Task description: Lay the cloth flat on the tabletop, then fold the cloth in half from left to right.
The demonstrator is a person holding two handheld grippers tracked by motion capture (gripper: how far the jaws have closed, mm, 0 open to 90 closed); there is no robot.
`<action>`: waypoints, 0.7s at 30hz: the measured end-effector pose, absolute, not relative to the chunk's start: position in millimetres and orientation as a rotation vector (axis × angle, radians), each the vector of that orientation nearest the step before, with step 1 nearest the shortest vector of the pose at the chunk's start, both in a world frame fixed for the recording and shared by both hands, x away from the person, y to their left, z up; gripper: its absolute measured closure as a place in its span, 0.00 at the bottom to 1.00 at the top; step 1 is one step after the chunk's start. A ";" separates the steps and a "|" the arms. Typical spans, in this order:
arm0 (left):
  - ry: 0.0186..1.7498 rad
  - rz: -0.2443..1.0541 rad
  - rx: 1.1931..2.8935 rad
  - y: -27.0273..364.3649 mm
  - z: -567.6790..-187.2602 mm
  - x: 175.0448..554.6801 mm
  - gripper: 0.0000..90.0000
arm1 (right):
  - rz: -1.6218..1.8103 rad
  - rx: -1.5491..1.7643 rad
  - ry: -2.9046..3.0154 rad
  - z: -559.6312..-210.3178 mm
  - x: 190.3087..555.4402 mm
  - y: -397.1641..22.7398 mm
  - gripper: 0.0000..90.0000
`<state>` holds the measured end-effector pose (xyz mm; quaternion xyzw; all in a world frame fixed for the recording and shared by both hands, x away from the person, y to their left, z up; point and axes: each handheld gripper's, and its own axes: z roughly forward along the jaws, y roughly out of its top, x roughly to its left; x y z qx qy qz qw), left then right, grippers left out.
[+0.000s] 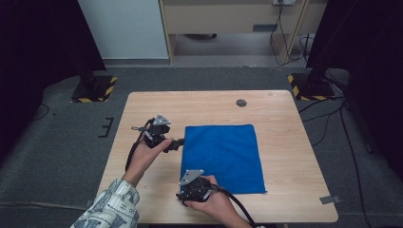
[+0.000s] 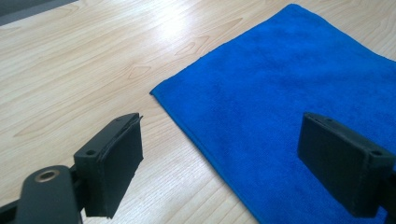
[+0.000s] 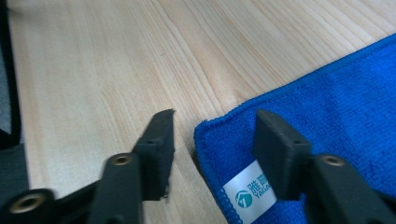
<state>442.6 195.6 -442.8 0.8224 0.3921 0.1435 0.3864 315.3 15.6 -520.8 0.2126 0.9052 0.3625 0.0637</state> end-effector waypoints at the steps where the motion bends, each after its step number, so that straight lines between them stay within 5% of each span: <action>1: 1.000 0.365 2.093 197.0 -443.2 442.3 0.15 | 1.086 0.646 2.733 -521.7 315.7 16.4 0.60; 11: 1.028 0.376 2.074 205.3 -444.1 442.4 0.15 | 1.104 0.697 2.704 -520.8 321.2 16.7 0.96; 21: 1.037 0.355 2.093 206.1 -453.4 457.8 0.18 | 1.160 0.710 2.715 -516.2 317.2 17.6 0.99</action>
